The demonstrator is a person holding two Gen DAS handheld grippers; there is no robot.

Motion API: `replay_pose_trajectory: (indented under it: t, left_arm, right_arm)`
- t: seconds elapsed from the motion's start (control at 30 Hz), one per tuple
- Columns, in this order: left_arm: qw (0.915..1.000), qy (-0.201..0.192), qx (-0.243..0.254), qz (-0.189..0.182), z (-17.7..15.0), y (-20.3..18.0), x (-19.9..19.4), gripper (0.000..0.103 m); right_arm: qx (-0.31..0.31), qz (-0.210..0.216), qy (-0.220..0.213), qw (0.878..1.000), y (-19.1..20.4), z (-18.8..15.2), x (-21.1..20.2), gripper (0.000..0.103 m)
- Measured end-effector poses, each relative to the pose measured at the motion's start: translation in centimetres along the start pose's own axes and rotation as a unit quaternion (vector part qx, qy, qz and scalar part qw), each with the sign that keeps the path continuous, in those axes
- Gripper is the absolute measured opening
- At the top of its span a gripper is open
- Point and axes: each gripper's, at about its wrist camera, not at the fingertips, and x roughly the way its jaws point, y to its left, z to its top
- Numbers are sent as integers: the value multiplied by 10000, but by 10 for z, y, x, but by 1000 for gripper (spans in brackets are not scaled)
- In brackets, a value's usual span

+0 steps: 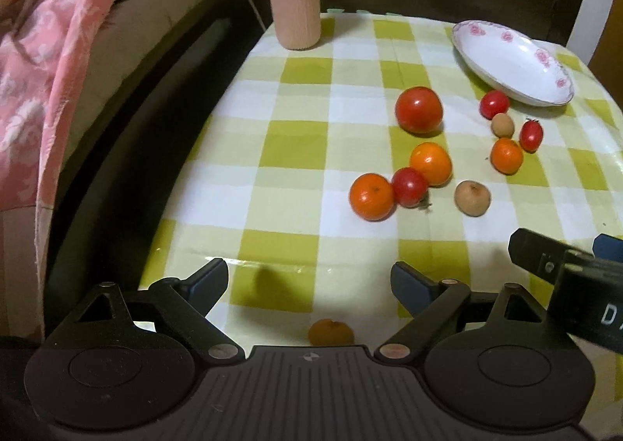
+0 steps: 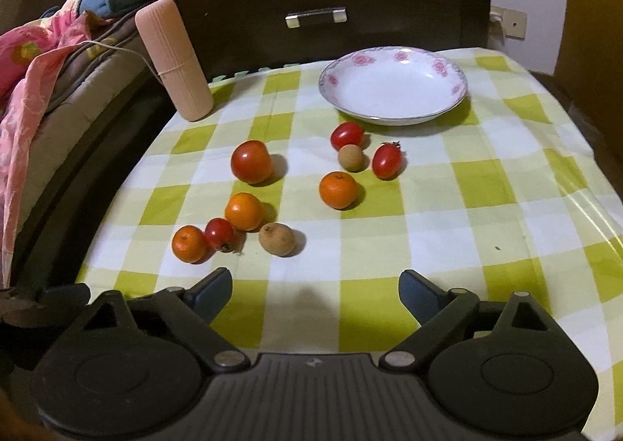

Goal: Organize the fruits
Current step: 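Lower the left tool onto a small brown fruit and close on it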

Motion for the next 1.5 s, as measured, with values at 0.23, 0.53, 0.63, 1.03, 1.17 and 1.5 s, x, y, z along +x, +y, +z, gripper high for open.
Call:
replay_pose_trajectory:
  t: [0.23, 0.53, 0.63, 1.03, 1.17, 1.5]
  left_arm:
    - [9999, 20, -22, 112, -4, 3, -3, 94]
    - [9998, -71, 83, 145, -4, 1, -3, 94]
    - [9998, -69, 114, 161, -4, 0, -2, 94]
    - [9997, -80, 137, 202, -4, -4, 1, 95]
    - [9997, -76, 135, 200, -4, -3, 1, 95]
    - [9988, 133, 385, 277, -13, -9, 7, 92]
  right_arm:
    - [-64, 130, 68, 9999, 5, -2, 3, 90]
    - [-172, 11, 31, 9998, 6, -8, 2, 90]
    - [-205, -22, 22, 9998, 7, -8, 1, 90]
    - [-320, -202, 118, 9992, 6, -13, 5, 90]
    - [-308, -218, 166, 9991, 4, -14, 6, 90]
    - [-153, -135, 261, 9994, -3, -12, 8, 90]
